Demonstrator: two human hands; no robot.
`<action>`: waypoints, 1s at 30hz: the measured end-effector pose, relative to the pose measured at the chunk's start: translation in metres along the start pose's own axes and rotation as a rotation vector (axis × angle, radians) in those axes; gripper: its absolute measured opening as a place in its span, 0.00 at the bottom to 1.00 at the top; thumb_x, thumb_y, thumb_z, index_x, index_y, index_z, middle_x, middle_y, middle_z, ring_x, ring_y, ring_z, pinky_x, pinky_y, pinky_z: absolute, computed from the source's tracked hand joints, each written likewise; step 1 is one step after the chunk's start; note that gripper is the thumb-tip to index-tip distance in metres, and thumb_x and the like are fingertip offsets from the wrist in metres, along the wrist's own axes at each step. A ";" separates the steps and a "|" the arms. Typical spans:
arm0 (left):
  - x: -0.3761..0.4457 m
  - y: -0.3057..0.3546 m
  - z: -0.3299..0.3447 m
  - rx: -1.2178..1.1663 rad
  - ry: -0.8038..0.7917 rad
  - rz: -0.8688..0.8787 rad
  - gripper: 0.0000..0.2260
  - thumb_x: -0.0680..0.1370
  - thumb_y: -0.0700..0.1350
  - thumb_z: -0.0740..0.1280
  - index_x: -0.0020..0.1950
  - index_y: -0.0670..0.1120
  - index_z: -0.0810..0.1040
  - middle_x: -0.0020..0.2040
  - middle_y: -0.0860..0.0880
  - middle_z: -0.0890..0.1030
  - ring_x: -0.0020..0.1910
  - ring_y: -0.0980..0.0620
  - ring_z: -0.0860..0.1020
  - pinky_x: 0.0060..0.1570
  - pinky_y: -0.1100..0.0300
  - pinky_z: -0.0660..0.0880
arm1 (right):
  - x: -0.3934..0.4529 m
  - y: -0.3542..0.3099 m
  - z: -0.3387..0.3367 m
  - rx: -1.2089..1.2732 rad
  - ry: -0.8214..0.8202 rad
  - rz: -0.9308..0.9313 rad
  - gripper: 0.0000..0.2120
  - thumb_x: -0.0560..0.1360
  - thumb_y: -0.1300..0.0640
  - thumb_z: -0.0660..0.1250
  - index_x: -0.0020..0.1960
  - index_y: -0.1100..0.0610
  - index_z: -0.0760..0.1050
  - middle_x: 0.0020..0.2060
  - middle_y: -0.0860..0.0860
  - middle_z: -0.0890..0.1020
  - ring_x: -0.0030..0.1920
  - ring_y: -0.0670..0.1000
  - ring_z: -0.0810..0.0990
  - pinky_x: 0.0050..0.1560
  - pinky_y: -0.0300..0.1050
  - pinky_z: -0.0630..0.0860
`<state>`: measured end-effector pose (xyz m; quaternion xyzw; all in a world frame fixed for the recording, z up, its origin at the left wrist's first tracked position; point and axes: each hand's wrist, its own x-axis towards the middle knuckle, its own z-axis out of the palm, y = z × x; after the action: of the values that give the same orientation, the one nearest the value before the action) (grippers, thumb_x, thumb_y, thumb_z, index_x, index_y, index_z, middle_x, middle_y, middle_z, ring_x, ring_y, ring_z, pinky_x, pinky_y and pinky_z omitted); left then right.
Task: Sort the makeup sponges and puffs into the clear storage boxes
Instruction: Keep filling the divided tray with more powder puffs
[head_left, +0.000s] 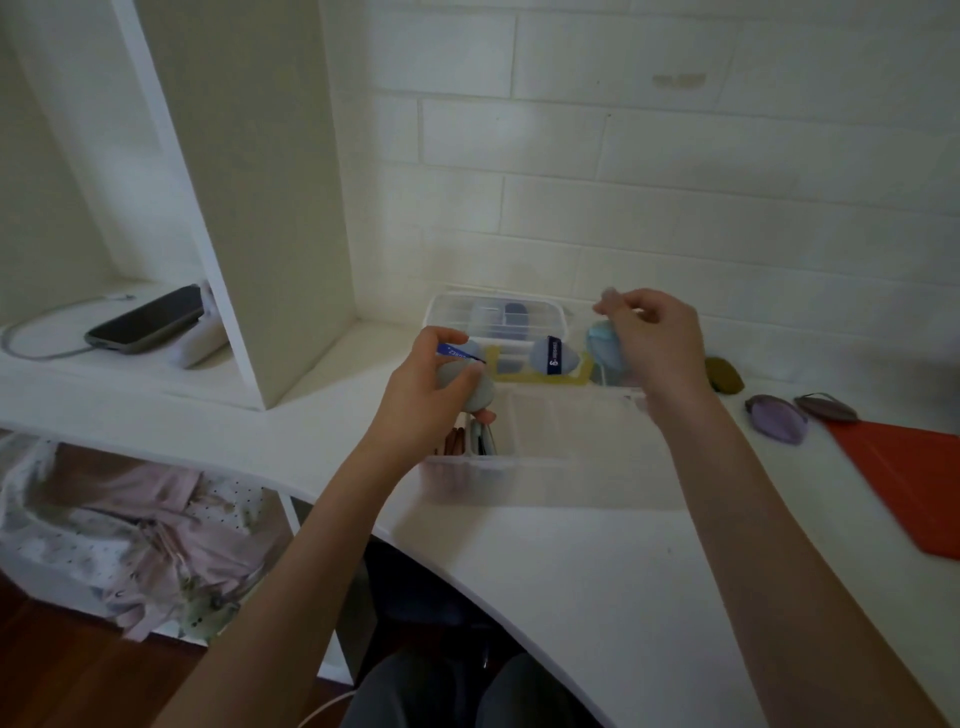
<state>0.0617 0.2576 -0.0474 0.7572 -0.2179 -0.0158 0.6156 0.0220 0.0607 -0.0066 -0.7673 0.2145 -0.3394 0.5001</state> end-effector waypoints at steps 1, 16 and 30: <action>0.002 0.000 -0.001 -0.015 -0.010 0.001 0.10 0.80 0.38 0.60 0.59 0.48 0.69 0.50 0.46 0.80 0.35 0.52 0.83 0.29 0.65 0.74 | -0.002 -0.003 0.000 0.119 -0.085 0.064 0.10 0.77 0.51 0.66 0.46 0.58 0.80 0.35 0.52 0.79 0.30 0.45 0.73 0.25 0.33 0.68; 0.007 0.019 -0.011 -0.430 -0.174 -0.137 0.12 0.79 0.35 0.61 0.60 0.47 0.75 0.53 0.42 0.81 0.49 0.46 0.83 0.47 0.55 0.81 | -0.026 -0.011 0.014 0.492 -0.662 0.193 0.13 0.72 0.73 0.66 0.53 0.61 0.72 0.46 0.58 0.80 0.44 0.53 0.81 0.44 0.47 0.83; 0.012 0.012 -0.031 -0.261 0.021 -0.060 0.10 0.76 0.41 0.69 0.56 0.47 0.77 0.53 0.44 0.79 0.46 0.47 0.82 0.38 0.58 0.80 | -0.036 -0.017 0.021 -0.553 -0.595 -0.426 0.07 0.70 0.48 0.73 0.36 0.46 0.78 0.39 0.42 0.73 0.41 0.44 0.74 0.44 0.44 0.72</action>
<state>0.0779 0.2799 -0.0259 0.6769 -0.1846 -0.0544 0.7105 0.0132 0.1047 -0.0077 -0.9630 -0.0186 -0.1297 0.2356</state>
